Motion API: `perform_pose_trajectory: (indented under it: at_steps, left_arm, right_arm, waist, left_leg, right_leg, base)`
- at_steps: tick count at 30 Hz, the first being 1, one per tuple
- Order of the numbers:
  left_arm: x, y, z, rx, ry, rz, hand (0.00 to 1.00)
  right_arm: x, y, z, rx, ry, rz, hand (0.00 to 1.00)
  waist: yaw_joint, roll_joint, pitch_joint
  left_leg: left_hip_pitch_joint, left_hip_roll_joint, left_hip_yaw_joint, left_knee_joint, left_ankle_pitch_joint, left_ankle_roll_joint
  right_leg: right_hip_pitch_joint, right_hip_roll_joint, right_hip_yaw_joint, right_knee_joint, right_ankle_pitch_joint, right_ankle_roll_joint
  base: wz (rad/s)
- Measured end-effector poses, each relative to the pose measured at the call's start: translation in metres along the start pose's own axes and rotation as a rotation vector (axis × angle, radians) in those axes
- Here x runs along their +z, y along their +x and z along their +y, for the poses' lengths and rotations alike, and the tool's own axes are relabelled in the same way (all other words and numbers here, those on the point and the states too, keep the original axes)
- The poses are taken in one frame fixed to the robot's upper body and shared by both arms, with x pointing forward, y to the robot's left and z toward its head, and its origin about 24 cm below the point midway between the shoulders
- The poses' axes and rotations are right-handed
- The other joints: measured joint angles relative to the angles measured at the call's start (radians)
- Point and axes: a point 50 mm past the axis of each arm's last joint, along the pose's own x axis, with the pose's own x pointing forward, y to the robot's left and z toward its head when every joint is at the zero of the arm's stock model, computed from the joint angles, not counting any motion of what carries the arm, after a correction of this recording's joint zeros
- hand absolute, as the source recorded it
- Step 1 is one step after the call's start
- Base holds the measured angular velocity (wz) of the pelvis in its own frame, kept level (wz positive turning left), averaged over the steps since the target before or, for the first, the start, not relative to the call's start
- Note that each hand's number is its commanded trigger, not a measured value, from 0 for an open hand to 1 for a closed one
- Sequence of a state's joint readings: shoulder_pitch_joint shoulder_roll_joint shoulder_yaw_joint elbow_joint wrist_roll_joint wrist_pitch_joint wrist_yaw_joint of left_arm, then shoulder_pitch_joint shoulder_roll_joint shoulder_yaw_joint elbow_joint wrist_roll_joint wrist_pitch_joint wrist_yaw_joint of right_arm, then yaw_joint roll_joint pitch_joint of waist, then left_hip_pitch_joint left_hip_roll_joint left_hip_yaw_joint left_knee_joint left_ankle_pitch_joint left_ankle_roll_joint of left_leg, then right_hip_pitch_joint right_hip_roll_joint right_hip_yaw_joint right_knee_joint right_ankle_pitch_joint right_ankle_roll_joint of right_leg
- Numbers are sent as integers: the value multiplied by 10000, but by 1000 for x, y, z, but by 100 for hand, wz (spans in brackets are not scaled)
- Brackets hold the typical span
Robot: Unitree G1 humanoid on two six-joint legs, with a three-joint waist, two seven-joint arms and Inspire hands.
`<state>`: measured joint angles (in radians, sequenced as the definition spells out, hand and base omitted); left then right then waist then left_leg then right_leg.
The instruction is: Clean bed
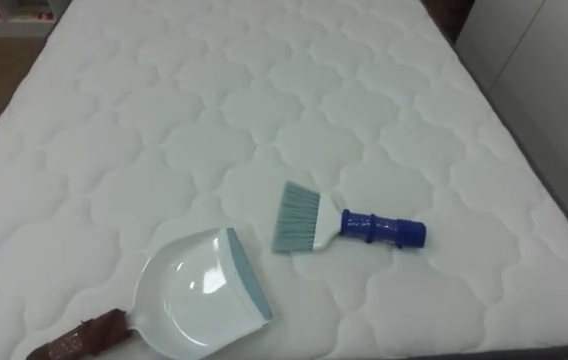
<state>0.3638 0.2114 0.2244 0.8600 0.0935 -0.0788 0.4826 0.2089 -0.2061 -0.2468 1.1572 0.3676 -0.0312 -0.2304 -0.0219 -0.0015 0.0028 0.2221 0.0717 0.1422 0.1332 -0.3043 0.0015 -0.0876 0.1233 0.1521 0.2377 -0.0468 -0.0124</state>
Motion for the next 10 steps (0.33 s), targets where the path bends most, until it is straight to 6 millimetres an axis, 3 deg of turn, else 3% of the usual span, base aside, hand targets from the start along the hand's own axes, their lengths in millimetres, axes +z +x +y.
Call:
perform_pose_trajectory:
  at_steps: [4, 10]
  left_arm:
    - [-10, -2, -16, -1785, 1176, 585, 0]
    - [-2, -9, -46, -4025, 2221, 644, 0]
  right_arm:
    - [-6, -1, 12, 1103, -1957, 176, 0]
    - [-6, -5, 32, 2465, -5694, -112, 0]
  waist:
    - [-93, 10, -8]
    - [-74, 21, -7]
  left_leg:
    - [-5, 32, -16, -6, -12, -21]
    - [-6, 32, 16, -11, -16, -22]
  right_leg:
    - [-15, 20, -74, 2, -15, -30]
    - [-28, 18, -71, 0, -12, -33]
  base:
    - [0]
    - [-1]
